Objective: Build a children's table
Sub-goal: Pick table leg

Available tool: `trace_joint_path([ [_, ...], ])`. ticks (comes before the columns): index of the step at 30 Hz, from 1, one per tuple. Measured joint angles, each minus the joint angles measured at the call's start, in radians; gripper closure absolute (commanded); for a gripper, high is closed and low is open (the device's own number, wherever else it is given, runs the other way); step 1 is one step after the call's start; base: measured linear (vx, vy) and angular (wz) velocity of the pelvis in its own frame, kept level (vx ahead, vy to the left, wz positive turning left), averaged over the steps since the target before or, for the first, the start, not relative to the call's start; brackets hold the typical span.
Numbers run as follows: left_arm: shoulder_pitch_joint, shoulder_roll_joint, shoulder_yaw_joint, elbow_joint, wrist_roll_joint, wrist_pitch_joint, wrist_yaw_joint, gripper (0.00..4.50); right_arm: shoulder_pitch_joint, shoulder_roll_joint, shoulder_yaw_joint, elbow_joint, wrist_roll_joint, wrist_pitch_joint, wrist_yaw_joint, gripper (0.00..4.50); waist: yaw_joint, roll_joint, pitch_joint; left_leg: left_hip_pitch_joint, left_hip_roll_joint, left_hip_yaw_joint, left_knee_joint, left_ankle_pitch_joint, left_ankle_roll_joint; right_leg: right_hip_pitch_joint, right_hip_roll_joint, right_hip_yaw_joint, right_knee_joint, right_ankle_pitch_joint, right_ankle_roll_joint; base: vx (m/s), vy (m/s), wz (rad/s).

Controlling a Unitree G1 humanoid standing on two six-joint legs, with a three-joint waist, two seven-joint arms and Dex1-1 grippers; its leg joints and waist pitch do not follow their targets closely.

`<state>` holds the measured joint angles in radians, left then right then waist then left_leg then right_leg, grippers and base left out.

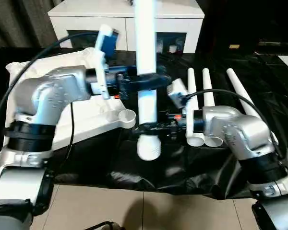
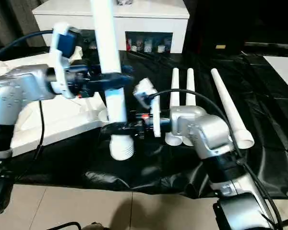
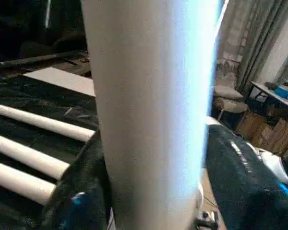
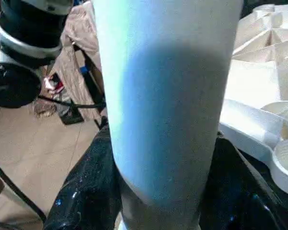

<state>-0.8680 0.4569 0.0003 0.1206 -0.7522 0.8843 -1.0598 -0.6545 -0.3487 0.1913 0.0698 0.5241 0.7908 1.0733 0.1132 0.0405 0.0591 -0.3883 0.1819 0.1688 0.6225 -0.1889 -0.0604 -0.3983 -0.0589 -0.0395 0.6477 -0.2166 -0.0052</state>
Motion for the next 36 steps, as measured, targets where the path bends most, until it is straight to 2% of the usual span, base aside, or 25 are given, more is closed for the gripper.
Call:
trace_joint_path([
  [4, 0.006, 0.005, 0.025, -0.007, -0.015, 0.010, 0.000, 1.06, 0.034, -0.027, -0.056, -0.031, 0.033, 0.023, -0.013, 2.66, 0.001, 0.000, 0.000, 0.000, 0.000, 0.000, 0.000, 0.000, 0.000, 0.000, 0.000, 0.000, 0.000, 0.000, 0.000, 0.000, 0.000, 0.00],
  [7, 0.017, 0.019, 0.052, -0.017, -0.041, 0.017, -0.007, 0.70, 0.071, -0.058, -0.096, -0.060, 0.058, 0.044, -0.022, 2.67, 0.001, 0.000, 0.000, 0.000, 0.000, 0.000, 0.000, 0.000, 0.000, 0.000, 0.000, 0.000, 0.000, 0.000, 0.000, 0.000, 0.000, 0.00],
  [10, 0.062, 0.027, 0.072, -0.029, -0.041, 0.016, 0.004, 0.56, 0.105, -0.070, -0.134, -0.071, 0.071, 0.059, -0.035, 2.67, -0.001, 0.003, -0.001, 0.000, 0.000, 0.000, 0.000, 0.000, 0.000, 0.000, 0.000, 0.000, 0.000, 0.000, 0.000, 0.000, 0.000, 0.00],
  [13, 0.126, 0.028, 0.096, -0.022, -0.002, -0.025, 0.072, 0.37, 0.121, -0.076, -0.144, -0.097, 0.060, 0.053, -0.075, 2.67, -0.006, 0.010, -0.001, 0.001, 0.000, 0.000, 0.000, 0.000, 0.000, 0.000, 0.000, 0.000, 0.000, 0.001, 0.001, 0.000, 0.000, 0.00],
  [14, 0.141, 0.028, 0.107, -0.017, 0.026, -0.050, 0.113, 0.18, 0.127, -0.077, -0.144, -0.106, 0.042, 0.036, -0.097, 2.67, -0.007, 0.010, -0.001, 0.001, 0.000, 0.000, 0.000, 0.000, -0.001, 0.000, 0.000, 0.000, 0.000, 0.001, 0.001, 0.000, 0.000, 0.00],
  [15, 0.179, 0.026, 0.130, -0.017, 0.101, -0.113, 0.225, 0.18, 0.135, -0.063, -0.146, -0.111, -0.020, -0.025, -0.172, 2.67, -0.012, 0.013, -0.004, 0.002, 0.001, -0.001, 0.000, 0.001, -0.001, 0.001, 0.001, 0.000, 0.000, 0.001, 0.001, 0.000, 0.000, 0.00],
  [16, 0.204, 0.028, 0.146, -0.008, 0.141, -0.138, 0.281, 0.11, 0.143, -0.064, -0.150, -0.111, -0.053, -0.055, -0.211, 2.67, -0.015, 0.014, -0.004, 0.001, 0.001, 0.000, 0.000, 0.001, -0.002, 0.001, 0.000, 0.000, 0.000, 0.001, 0.002, 0.000, 0.000, 0.00],
  [17, 0.261, 0.031, 0.156, -0.033, 0.222, -0.189, 0.383, 0.04, 0.156, -0.051, -0.150, -0.105, -0.126, -0.123, -0.297, 2.67, -0.019, 0.014, -0.004, 0.001, 0.001, 0.000, 0.000, 0.001, -0.002, 0.001, 0.000, 0.000, 0.000, 0.001, 0.002, 0.000, 0.000, 0.00],
  [19, 0.374, 0.014, 0.160, -0.090, 0.348, -0.275, 0.524, 0.04, 0.177, -0.021, -0.154, -0.103, -0.224, -0.208, -0.430, 2.67, -0.028, 0.012, -0.004, 0.001, 0.001, 0.000, -0.001, 0.001, -0.002, 0.000, 0.001, 0.000, -0.001, 0.001, 0.003, 0.000, 0.000, 0.00],
  [21, 0.473, -0.025, 0.165, -0.146, 0.446, -0.338, 0.635, 0.04, 0.196, 0.012, -0.150, -0.108, -0.289, -0.244, -0.535, 2.67, -0.027, 0.006, -0.003, -0.002, 0.002, 0.000, -0.001, 0.001, -0.002, -0.001, 0.001, -0.002, -0.002, 0.001, 0.003, 0.000, 0.000, 0.00],
  [24, 0.597, -0.130, 0.197, -0.310, 0.537, -0.377, 0.801, 0.04, 0.272, 0.129, -0.192, -0.175, -0.288, -0.238, -0.658, 2.67, -0.024, 0.001, -0.005, -0.002, 0.002, 0.000, -0.002, 0.000, -0.001, -0.001, 0.001, -0.002, -0.004, 0.000, 0.003, 0.000, 0.000, 0.00],
  [26, 0.677, -0.173, 0.208, -0.380, 0.598, -0.425, 0.896, 0.04, 0.344, 0.199, -0.194, -0.234, -0.265, -0.236, -0.701, 2.67, -0.024, 0.001, -0.005, -0.003, 0.003, 0.000, -0.002, 0.000, 0.000, -0.001, 0.001, -0.003, -0.005, 0.000, 0.004, 0.000, 0.000, 0.00],
  [27, 0.715, -0.207, 0.226, -0.415, 0.608, -0.437, 0.927, 0.04, 0.380, 0.211, -0.193, -0.260, -0.259, -0.237, -0.707, 2.67, -0.023, 0.001, -0.005, -0.002, 0.002, 0.000, -0.002, -0.001, 0.000, 0.000, 0.000, -0.002, -0.006, 0.001, 0.004, 0.000, 0.000, 0.00],
  [30, 0.790, -0.223, 0.220, -0.447, 0.632, -0.443, 0.967, 0.04, 0.429, 0.220, -0.184, -0.269, -0.259, -0.254, -0.728, 2.67, -0.023, 0.000, -0.005, -0.002, 0.002, 0.001, -0.002, 0.000, 0.000, 0.001, 0.000, -0.001, -0.006, 0.003, 0.006, 0.000, 0.000, 0.00],
  [33, 0.823, -0.246, 0.206, -0.484, 0.647, -0.463, 1.001, 0.04, 0.461, 0.242, -0.182, -0.276, -0.265, -0.301, -0.757, 2.67, -0.027, 0.012, -0.005, 0.002, 0.002, 0.000, -0.002, 0.000, 0.000, 0.005, 0.001, -0.001, -0.011, 0.003, 0.012, 0.000, 0.000, 0.00],
  [36, 0.872, -0.281, 0.152, -0.536, 0.662, -0.475, 1.009, 0.04, 0.523, 0.246, -0.182, -0.300, -0.279, -0.323, -0.769, 2.67, -0.027, 0.017, -0.006, 0.004, 0.002, 0.000, -0.003, 0.000, 0.000, 0.008, 0.001, -0.001, -0.015, 0.004, 0.015, 0.000, 0.000, 0.00],
])
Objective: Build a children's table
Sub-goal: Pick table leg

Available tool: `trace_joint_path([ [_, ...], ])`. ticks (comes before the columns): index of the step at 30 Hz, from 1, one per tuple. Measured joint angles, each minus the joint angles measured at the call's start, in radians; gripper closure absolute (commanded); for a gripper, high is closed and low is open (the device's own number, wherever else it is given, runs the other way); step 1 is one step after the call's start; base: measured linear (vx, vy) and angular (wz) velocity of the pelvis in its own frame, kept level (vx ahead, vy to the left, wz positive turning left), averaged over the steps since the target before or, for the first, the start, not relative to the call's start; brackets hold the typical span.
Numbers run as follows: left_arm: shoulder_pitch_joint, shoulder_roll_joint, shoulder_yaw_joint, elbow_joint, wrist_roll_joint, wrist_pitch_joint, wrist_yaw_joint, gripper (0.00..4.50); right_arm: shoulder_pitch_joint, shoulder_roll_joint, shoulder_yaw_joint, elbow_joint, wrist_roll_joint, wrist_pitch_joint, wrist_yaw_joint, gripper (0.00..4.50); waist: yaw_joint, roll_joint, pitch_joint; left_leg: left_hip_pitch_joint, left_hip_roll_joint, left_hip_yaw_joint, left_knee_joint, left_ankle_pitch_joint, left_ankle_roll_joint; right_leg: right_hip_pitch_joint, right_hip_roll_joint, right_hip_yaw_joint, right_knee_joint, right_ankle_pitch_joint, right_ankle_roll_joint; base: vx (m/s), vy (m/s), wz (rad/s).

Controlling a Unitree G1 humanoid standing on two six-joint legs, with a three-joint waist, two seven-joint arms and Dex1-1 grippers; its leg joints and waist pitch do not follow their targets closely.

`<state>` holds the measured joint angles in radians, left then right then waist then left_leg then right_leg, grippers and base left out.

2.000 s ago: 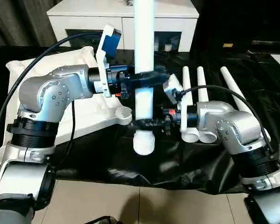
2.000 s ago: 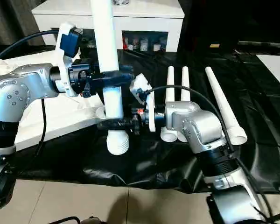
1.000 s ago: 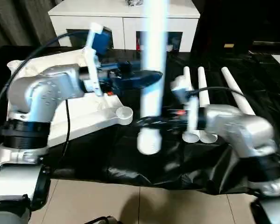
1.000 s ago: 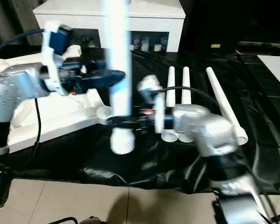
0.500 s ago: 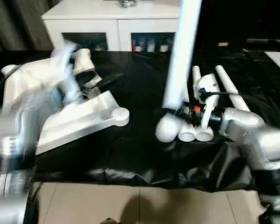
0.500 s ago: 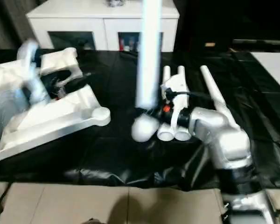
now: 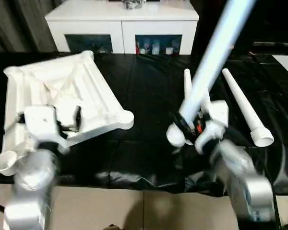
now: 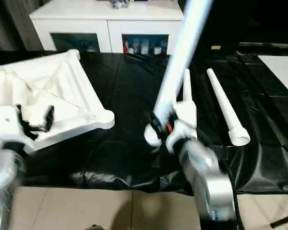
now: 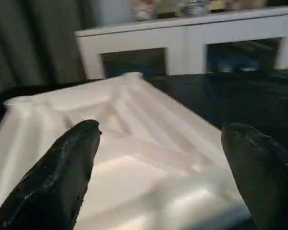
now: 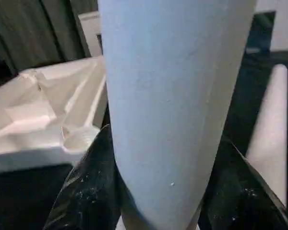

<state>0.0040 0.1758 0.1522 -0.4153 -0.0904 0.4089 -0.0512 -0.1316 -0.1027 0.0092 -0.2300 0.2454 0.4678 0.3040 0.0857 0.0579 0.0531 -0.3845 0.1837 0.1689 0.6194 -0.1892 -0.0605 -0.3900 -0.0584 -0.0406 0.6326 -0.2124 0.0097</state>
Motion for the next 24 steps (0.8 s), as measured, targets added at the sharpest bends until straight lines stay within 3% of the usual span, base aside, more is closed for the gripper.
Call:
trace_joint_path([
  [6, 0.085, -0.054, -0.049, -0.051, 0.030, -0.021, 0.030, 0.04, 0.041, -0.039, -0.007, -0.067, -0.009, -0.019, 0.008, 2.67, -0.011, 0.000, -0.002, 0.000, 0.000, -0.001, 0.000, 0.000, 0.000, 0.000, 0.000, 0.000, -0.002, 0.003, 0.003, 0.000, 0.000, 0.00],
  [19, 0.075, -0.020, -0.031, -0.033, 0.058, -0.081, 0.037, 0.04, 0.044, -0.035, 0.039, -0.063, -0.060, -0.087, 0.005, 2.67, -0.014, -0.004, -0.003, -0.003, -0.001, -0.001, -0.002, 0.000, 0.000, -0.003, 0.000, 0.001, -0.003, 0.002, 0.004, 0.000, 0.000, 0.00],
  [21, 0.078, -0.027, -0.024, -0.033, 0.053, -0.087, 0.037, 0.04, 0.045, -0.036, 0.039, -0.063, -0.055, -0.087, 0.007, 2.67, -0.017, -0.007, -0.003, -0.003, -0.001, 0.000, -0.002, 0.000, 0.000, -0.003, 0.000, 0.002, -0.003, 0.002, 0.004, 0.000, 0.000, 0.00],
  [24, 0.094, -0.035, -0.018, -0.033, 0.045, -0.112, 0.035, 0.04, 0.050, -0.036, 0.030, -0.064, -0.042, -0.087, 0.006, 2.67, -0.022, -0.024, -0.004, -0.003, -0.001, 0.000, -0.003, 0.000, 0.000, -0.004, 0.000, 0.002, -0.003, 0.003, 0.003, 0.000, 0.000, 0.00],
])
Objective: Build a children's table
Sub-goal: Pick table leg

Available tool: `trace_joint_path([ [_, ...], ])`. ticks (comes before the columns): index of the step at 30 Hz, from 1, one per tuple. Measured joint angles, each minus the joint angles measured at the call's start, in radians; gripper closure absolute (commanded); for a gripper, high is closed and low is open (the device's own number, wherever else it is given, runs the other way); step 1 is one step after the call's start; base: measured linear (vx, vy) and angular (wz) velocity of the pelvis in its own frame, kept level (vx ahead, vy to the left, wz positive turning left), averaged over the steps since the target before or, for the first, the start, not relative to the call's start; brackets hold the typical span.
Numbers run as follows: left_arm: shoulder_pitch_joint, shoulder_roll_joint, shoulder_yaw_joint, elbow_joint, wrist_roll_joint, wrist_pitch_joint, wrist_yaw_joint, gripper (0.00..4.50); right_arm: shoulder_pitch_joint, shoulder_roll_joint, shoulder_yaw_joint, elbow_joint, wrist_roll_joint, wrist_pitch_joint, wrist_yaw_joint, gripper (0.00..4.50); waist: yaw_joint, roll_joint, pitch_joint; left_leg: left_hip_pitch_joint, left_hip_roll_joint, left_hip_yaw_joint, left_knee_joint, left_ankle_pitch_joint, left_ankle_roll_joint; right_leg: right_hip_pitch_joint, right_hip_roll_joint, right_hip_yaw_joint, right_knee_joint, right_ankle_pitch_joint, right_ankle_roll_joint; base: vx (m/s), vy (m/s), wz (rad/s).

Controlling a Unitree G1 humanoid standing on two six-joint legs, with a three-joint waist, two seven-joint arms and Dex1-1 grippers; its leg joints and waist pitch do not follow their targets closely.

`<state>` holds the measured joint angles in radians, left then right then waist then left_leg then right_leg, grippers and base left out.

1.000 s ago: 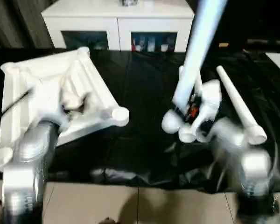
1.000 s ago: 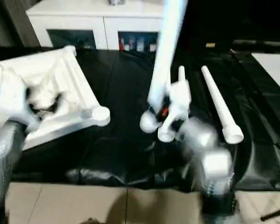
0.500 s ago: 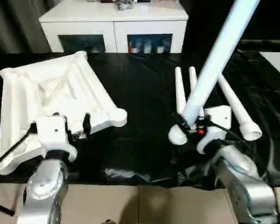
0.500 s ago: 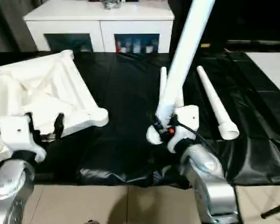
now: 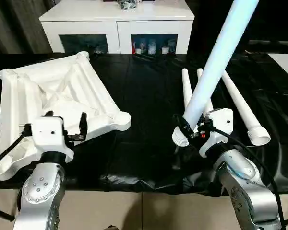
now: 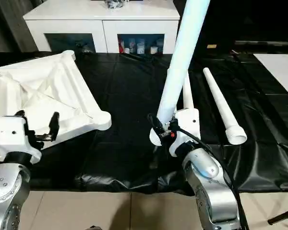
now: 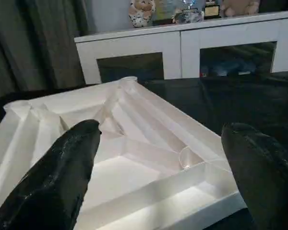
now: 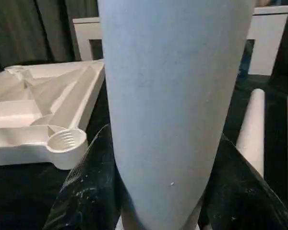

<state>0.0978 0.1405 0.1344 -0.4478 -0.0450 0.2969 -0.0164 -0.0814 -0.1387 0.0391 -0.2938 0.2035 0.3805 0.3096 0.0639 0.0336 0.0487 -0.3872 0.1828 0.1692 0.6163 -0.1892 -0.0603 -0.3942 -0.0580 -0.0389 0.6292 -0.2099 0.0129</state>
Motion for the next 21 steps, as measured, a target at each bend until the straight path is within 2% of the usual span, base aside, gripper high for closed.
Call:
trace_joint_path([
  [2, 0.006, -0.002, 0.006, 0.004, -0.012, -0.012, -0.006, 0.04, -0.007, 0.014, -0.034, -0.001, 0.021, 0.013, -0.022, 2.67, -0.003, -0.009, -0.003, 0.000, 0.000, 0.000, 0.000, 0.000, 0.000, 0.000, 0.000, 0.000, -0.001, 0.000, 0.000, 0.000, 0.000, 0.00],
  [5, 0.007, 0.002, 0.017, 0.031, -0.035, -0.030, -0.025, 0.04, -0.025, 0.029, -0.080, -0.008, 0.047, 0.029, -0.043, 2.67, -0.008, -0.011, -0.004, 0.000, -0.001, 0.001, 0.000, 0.000, 0.000, 0.001, 0.000, 0.001, -0.003, 0.001, 0.001, 0.000, 0.000, 0.00],
  [10, -0.021, 0.016, 0.022, 0.087, -0.039, -0.059, -0.046, 0.04, -0.036, 0.033, -0.078, -0.008, 0.072, 0.026, -0.035, 2.67, -0.009, -0.004, -0.005, 0.000, -0.002, 0.001, -0.001, 0.000, 0.000, 0.000, -0.001, 0.003, -0.002, 0.002, 0.002, 0.000, 0.000, 0.00],
  [13, -0.058, 0.011, 0.017, 0.098, -0.038, -0.063, -0.046, 0.04, -0.044, 0.028, -0.084, 0.024, 0.065, 0.012, -0.033, 2.67, 0.008, -0.001, -0.006, -0.006, -0.008, -0.001, 0.007, -0.003, 0.011, 0.003, -0.007, 0.008, -0.003, 0.003, 0.007, -0.003, 0.023, 0.00],
  [14, -0.076, 0.006, 0.006, 0.097, -0.038, -0.062, -0.046, 0.04, -0.048, 0.031, -0.091, 0.036, 0.065, 0.010, -0.040, 2.67, 0.022, 0.005, -0.009, -0.014, -0.014, -0.017, 0.031, -0.018, 0.047, 0.003, -0.016, 0.010, -0.003, 0.003, 0.015, -0.008, 0.068, -0.01],
  [15, -0.080, 0.001, 0.000, 0.095, -0.039, -0.063, -0.045, 0.04, -0.053, 0.031, -0.097, 0.045, 0.065, 0.009, -0.041, 2.67, 0.029, 0.012, -0.012, -0.018, -0.015, -0.035, 0.051, -0.030, 0.065, 0.003, -0.020, 0.012, -0.003, 0.005, 0.023, -0.001, 0.130, -0.10],
  [16, -0.080, -0.004, -0.001, 0.096, -0.039, -0.063, -0.045, 0.04, -0.058, 0.034, -0.099, 0.053, 0.064, 0.008, -0.042, 2.67, 0.029, 0.019, -0.016, -0.025, -0.020, -0.049, 0.058, -0.033, 0.068, 0.004, -0.029, 0.012, -0.003, 0.006, 0.027, 0.002, 0.185, -0.05],
  [17, -0.081, -0.008, -0.004, 0.100, -0.039, -0.064, -0.044, 0.04, -0.059, 0.038, -0.097, 0.061, 0.063, 0.005, -0.042, 2.67, 0.027, 0.022, -0.018, -0.026, -0.030, -0.044, 0.056, -0.032, 0.067, 0.006, -0.040, 0.018, -0.007, 0.007, 0.031, 0.002, 0.185, -0.05],
  [18, -0.081, -0.008, -0.004, 0.103, -0.039, -0.066, -0.044, 0.04, -0.059, 0.040, -0.094, 0.064, 0.063, 0.005, -0.042, 2.67, 0.024, 0.023, -0.019, -0.021, -0.037, -0.041, 0.054, -0.032, 0.067, 0.008, -0.042, 0.024, -0.013, 0.008, 0.031, 0.002, 0.211, 0.08],
  [19, -0.081, -0.008, -0.003, 0.110, -0.038, -0.069, -0.043, 0.04, -0.061, 0.047, -0.087, 0.069, 0.062, 0.005, -0.041, 2.67, 0.018, 0.022, -0.019, -0.017, -0.048, -0.026, 0.047, -0.029, 0.072, 0.010, -0.053, 0.030, -0.025, 0.007, 0.028, -0.004, 0.240, 0.05],
  [20, -0.081, -0.006, -0.002, 0.117, -0.038, -0.071, -0.042, 0.04, -0.069, 0.051, -0.071, 0.073, 0.062, 0.005, -0.040, 2.67, 0.005, 0.023, -0.018, -0.016, -0.059, -0.020, 0.046, -0.030, 0.084, 0.004, -0.058, 0.026, -0.019, -0.004, 0.007, -0.004, 0.240, 0.05],
  [21, -0.084, -0.006, 0.000, 0.123, -0.038, -0.073, -0.040, 0.04, -0.076, 0.058, -0.049, 0.073, 0.063, 0.005, -0.037, 2.67, -0.010, 0.022, -0.017, -0.016, -0.074, -0.012, 0.046, -0.030, 0.100, -0.008, -0.061, 0.010, 0.024, -0.031, -0.034, -0.019, 0.231, 0.05],
])
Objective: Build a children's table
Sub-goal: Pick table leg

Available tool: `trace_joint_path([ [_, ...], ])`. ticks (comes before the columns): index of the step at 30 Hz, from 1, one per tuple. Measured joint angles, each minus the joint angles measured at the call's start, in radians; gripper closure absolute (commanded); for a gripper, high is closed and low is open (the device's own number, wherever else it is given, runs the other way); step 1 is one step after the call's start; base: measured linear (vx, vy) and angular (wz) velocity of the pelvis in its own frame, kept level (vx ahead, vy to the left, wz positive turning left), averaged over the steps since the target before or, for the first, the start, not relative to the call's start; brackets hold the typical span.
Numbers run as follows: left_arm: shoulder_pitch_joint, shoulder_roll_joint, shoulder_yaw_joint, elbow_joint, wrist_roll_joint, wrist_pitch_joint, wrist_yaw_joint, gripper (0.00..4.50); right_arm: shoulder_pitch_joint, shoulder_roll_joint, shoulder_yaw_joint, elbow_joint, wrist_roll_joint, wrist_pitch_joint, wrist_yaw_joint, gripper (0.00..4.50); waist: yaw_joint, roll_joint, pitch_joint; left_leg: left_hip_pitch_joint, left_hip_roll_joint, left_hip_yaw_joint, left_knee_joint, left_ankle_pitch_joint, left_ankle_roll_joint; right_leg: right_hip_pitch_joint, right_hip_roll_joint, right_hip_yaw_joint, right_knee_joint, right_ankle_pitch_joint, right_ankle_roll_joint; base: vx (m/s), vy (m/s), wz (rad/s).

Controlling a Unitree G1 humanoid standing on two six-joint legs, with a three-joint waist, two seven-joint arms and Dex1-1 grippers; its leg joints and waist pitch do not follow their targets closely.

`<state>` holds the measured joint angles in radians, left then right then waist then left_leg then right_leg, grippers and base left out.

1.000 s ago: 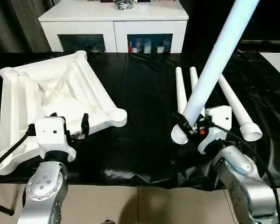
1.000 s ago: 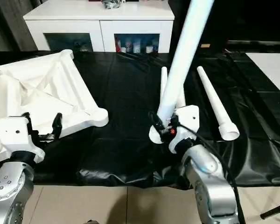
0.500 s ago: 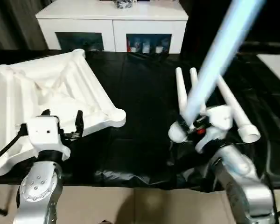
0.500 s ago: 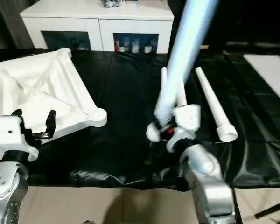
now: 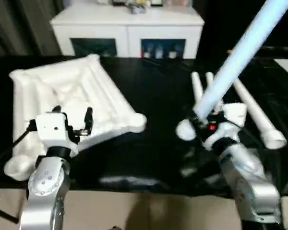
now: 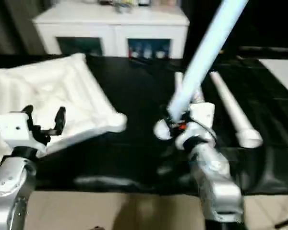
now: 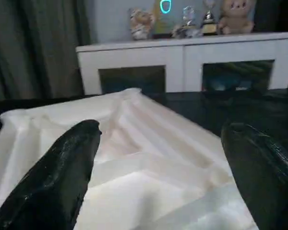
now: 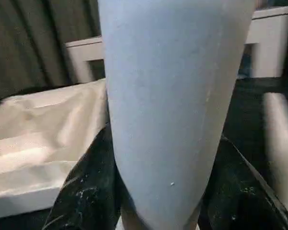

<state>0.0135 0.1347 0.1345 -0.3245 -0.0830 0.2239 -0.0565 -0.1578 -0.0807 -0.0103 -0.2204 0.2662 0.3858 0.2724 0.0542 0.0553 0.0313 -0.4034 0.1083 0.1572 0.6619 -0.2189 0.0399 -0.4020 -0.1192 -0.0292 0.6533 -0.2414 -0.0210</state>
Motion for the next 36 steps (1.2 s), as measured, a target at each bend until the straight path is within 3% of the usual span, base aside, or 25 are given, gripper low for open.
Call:
trace_joint_path([
  [2, -0.020, -0.001, -0.001, 0.006, 0.001, -0.007, 0.002, 0.04, -0.001, -0.004, 0.014, 0.000, -0.002, 0.000, 0.004, 2.67, -0.007, -0.014, 0.001, 0.000, -0.023, 0.026, -0.003, 0.004, 0.022, -0.015, 0.026, -0.055, 0.076, -0.025, 0.025, -0.044, 0.175, 0.04],
  [4, -0.027, -0.011, -0.010, 0.009, 0.021, -0.005, 0.018, 0.04, 0.003, -0.015, 0.011, 0.006, -0.003, -0.003, 0.008, 2.67, -0.014, -0.028, 0.002, -0.006, -0.041, 0.054, -0.014, 0.014, 0.038, -0.011, 0.036, -0.041, 0.064, -0.026, 0.032, -0.089, 0.151, -0.01],
  [5, -0.032, -0.016, -0.029, 0.011, 0.027, -0.005, 0.019, 0.04, 0.010, -0.018, 0.003, 0.014, -0.005, -0.003, 0.007, 2.67, -0.003, -0.030, 0.004, -0.018, -0.046, 0.030, 0.028, -0.008, 0.039, -0.014, 0.024, -0.034, 0.052, -0.014, 0.037, -0.104, 0.165, 0.05],
  [6, -0.027, -0.019, -0.038, 0.009, 0.041, -0.005, 0.021, 0.04, 0.007, -0.026, -0.005, 0.031, -0.010, -0.003, 0.006, 2.67, 0.003, -0.020, 0.006, -0.032, -0.038, -0.066, 0.127, -0.021, 0.001, -0.011, 0.010, -0.041, 0.043, 0.001, 0.044, -0.095, 0.200, -0.22],
  [7, -0.023, -0.014, -0.038, 0.010, 0.053, -0.004, 0.029, 0.04, 0.008, -0.024, -0.005, 0.032, -0.015, -0.004, 0.005, 2.67, -0.003, -0.011, 0.007, -0.015, -0.013, -0.105, 0.119, -0.041, -0.059, -0.006, -0.009, -0.075, 0.038, 0.007, 0.050, -0.035, 0.098, -0.35],
  [8, -0.026, -0.012, -0.038, 0.010, 0.060, -0.005, 0.032, 0.04, 0.008, -0.022, -0.005, 0.028, -0.016, -0.005, 0.004, 2.67, -0.012, 0.007, 0.006, 0.001, 0.016, -0.119, 0.073, -0.070, -0.110, -0.004, -0.005, -0.094, 0.032, 0.009, 0.051, -0.066, 0.208, -0.40],
  [9, -0.036, 0.004, -0.038, 0.017, 0.075, -0.005, 0.040, 0.04, 0.013, -0.006, -0.001, 0.032, -0.021, -0.006, -0.002, 2.67, -0.048, 0.012, 0.014, -0.009, 0.037, -0.110, 0.072, -0.059, -0.109, 0.009, 0.016, -0.074, 0.007, 0.008, 0.038, -0.095, 0.176, 0.17],
  [10, -0.037, 0.005, -0.038, 0.019, 0.081, -0.004, 0.041, 0.04, 0.016, -0.003, 0.013, 0.033, -0.022, -0.004, -0.002, 2.67, -0.054, 0.017, 0.017, -0.006, 0.039, -0.111, 0.065, -0.057, -0.110, 0.011, 0.036, -0.058, 0.010, -0.002, 0.013, -0.128, 0.239, 0.18],
  [11, -0.044, 0.006, -0.039, 0.019, 0.084, -0.004, 0.044, 0.04, 0.014, 0.000, 0.024, 0.030, -0.021, -0.004, -0.002, 2.67, -0.058, 0.019, 0.018, -0.001, 0.043, -0.112, 0.058, -0.053, -0.104, 0.014, 0.060, -0.059, 0.044, -0.007, 0.005, -0.096, 0.130, 0.24],
  [14, -0.054, -0.001, -0.032, 0.018, 0.091, -0.002, 0.065, 0.04, 0.000, -0.008, 0.028, 0.025, -0.021, -0.004, -0.002, 2.67, -0.046, 0.012, 0.010, -0.003, 0.052, -0.112, 0.023, -0.018, -0.097, 0.023, 0.091, -0.064, 0.106, -0.014, -0.001, -0.050, 0.023, 0.03],
  [17, -0.056, -0.004, -0.030, 0.020, 0.111, 0.007, 0.085, 0.04, -0.002, -0.014, 0.028, 0.027, -0.023, -0.004, -0.002, 2.67, -0.031, -0.008, 0.000, -0.006, 0.047, -0.113, -0.030, 0.027, -0.115, 0.041, 0.090, -0.033, 0.057, -0.049, -0.030, -0.098, -0.122, -0.07],
  [19, -0.061, -0.014, -0.033, 0.027, 0.117, 0.009, 0.089, 0.04, -0.004, -0.022, 0.026, 0.032, -0.025, -0.003, -0.002, 2.67, -0.030, -0.016, -0.002, -0.003, 0.045, -0.125, -0.055, 0.038, -0.125, 0.038, 0.095, -0.037, 0.051, -0.058, -0.020, -0.085, -0.222, -0.13],
  [20, -0.066, -0.024, -0.041, 0.027, 0.119, 0.013, 0.091, 0.04, -0.003, -0.033, 0.017, 0.038, -0.026, -0.002, -0.001, 2.67, -0.025, -0.028, 0.000, -0.007, 0.041, -0.113, -0.032, 0.008, -0.078, 0.036, 0.101, -0.045, 0.037, -0.047, -0.039, -0.081, -0.241, -0.11],
  [21, -0.075, -0.029, -0.059, 0.028, 0.121, 0.015, 0.091, 0.04, -0.004, -0.044, 0.008, 0.045, -0.027, -0.002, -0.001, 2.67, -0.019, -0.033, 0.002, -0.023, 0.038, -0.080, 0.075, -0.024, -0.027, 0.038, 0.102, -0.046, 0.032, -0.041, -0.050, -0.066, -0.251, -0.01],
  [22, -0.077, -0.029, -0.071, 0.028, 0.129, 0.021, 0.093, 0.04, -0.005, -0.054, 0.005, 0.053, -0.033, -0.001, -0.001, 2.67, -0.017, -0.054, 0.005, -0.027, 0.020, -0.052, 0.147, -0.042, 0.001, 0.039, 0.103, -0.043, 0.023, -0.035, -0.061, -0.053, -0.253, -0.01],
  [23, -0.083, -0.029, -0.074, 0.028, 0.136, 0.022, 0.095, 0.04, -0.014, -0.063, -0.001, 0.060, -0.036, -0.001, -0.001, 2.67, -0.022, -0.063, 0.001, -0.013, -0.011, -0.031, 0.171, -0.056, 0.022, 0.039, 0.109, -0.047, 0.008, -0.024, -0.070, -0.053, -0.253, -0.01],
  [24, -0.088, -0.030, -0.075, 0.028, 0.139, 0.021, 0.097, 0.04, -0.025, -0.065, -0.006, 0.064, -0.036, -0.001, -0.002, 2.67, -0.022, -0.064, 0.001, 0.001, -0.026, -0.025, 0.163, -0.064, 0.032, 0.037, 0.117, -0.050, 0.001, -0.017, -0.076, -0.064, -0.229, 0.00],
  [26, -0.096, -0.034, -0.086, 0.027, 0.148, 0.030, 0.102, 0.04, -0.047, -0.057, -0.020, 0.072, -0.031, 0.001, -0.002, 2.67, -0.021, -0.046, -0.005, 0.038, -0.050, -0.020, 0.072, -0.075, 0.056, 0.036, 0.157, -0.078, -0.043, 0.010, -0.078, -0.079, -0.194, 0.06],
  [27, -0.094, -0.032, -0.095, 0.028, 0.158, 0.041, 0.104, 0.04, -0.050, -0.052, -0.022, 0.076, -0.024, 0.006, -0.003, 2.67, -0.013, -0.035, -0.004, 0.048, -0.037, -0.036, 0.022, -0.099, 0.024, 0.038, 0.188, -0.100, -0.079, 0.035, -0.064, -0.071, -0.174, 0.08],
  [28, -0.087, -0.032, -0.094, 0.033, 0.158, 0.050, 0.104, 0.04, -0.050, -0.046, -0.017, 0.079, -0.023, 0.010, -0.002, 2.67, -0.013, -0.028, -0.002, 0.047, -0.014, -0.042, 0.013, -0.088, -0.003, 0.035, 0.191, -0.108, -0.080, 0.035, -0.001, -0.049, -0.152, 0.02],
  [29, -0.085, -0.030, -0.087, 0.033, 0.153, 0.063, 0.102, 0.04, -0.053, -0.039, 0.002, 0.082, -0.022, 0.016, 0.002, 2.67, -0.017, -0.033, -0.004, 0.042, -0.007, -0.035, 0.014, -0.081, -0.013, 0.000, 0.154, -0.072, 0.006, 0.015, 0.055, -0.049, -0.152, 0.02],
  [30, -0.086, -0.029, -0.076, 0.032, 0.133, 0.069, 0.089, 0.04, -0.054, -0.039, 0.015, 0.082, -0.023, 0.018, 0.006, 2.67, -0.021, -0.039, -0.006, 0.034, -0.013, -0.028, 0.026, -0.079, -0.018, -0.018, 0.103, -0.028, 0.051, 0.005, 0.050, -0.034, -0.095, 0.16],
  [32, -0.084, -0.026, -0.065, 0.026, 0.102, 0.077, 0.064, 0.04, -0.052, -0.041, 0.021, 0.085, -0.024, 0.025, 0.011, 2.67, -0.009, -0.048, -0.003, 0.016, -0.022, -0.027, 0.042, -0.079, -0.019, -0.027, 0.027, 0.005, 0.028, 0.009, 0.056, -0.073, -0.099, 0.20],
  [34, -0.082, -0.025, -0.063, 0.026, 0.083, 0.077, 0.049, 0.04, -0.044, -0.050, 0.026, 0.087, -0.029, 0.030, 0.010, 2.67, 0.006, -0.043, 0.005, 0.022, -0.009, -0.033, 0.023, -0.064, -0.045, -0.022, 0.028, -0.001, 0.014, 0.019, 0.051, -0.082, -0.131, 0.09],
  [36, -0.066, -0.023, -0.063, 0.026, 0.066, 0.074, 0.022, 0.04, -0.044, -0.050, 0.037, 0.087, -0.039, 0.030, 0.011, 2.67, 0.002, -0.037, 0.014, 0.054, -0.001, -0.027, -0.008, -0.059, -0.068, 0.002, 0.029, -0.012, -0.005, 0.020, 0.045, -0.064, -0.121, 0.10],
])
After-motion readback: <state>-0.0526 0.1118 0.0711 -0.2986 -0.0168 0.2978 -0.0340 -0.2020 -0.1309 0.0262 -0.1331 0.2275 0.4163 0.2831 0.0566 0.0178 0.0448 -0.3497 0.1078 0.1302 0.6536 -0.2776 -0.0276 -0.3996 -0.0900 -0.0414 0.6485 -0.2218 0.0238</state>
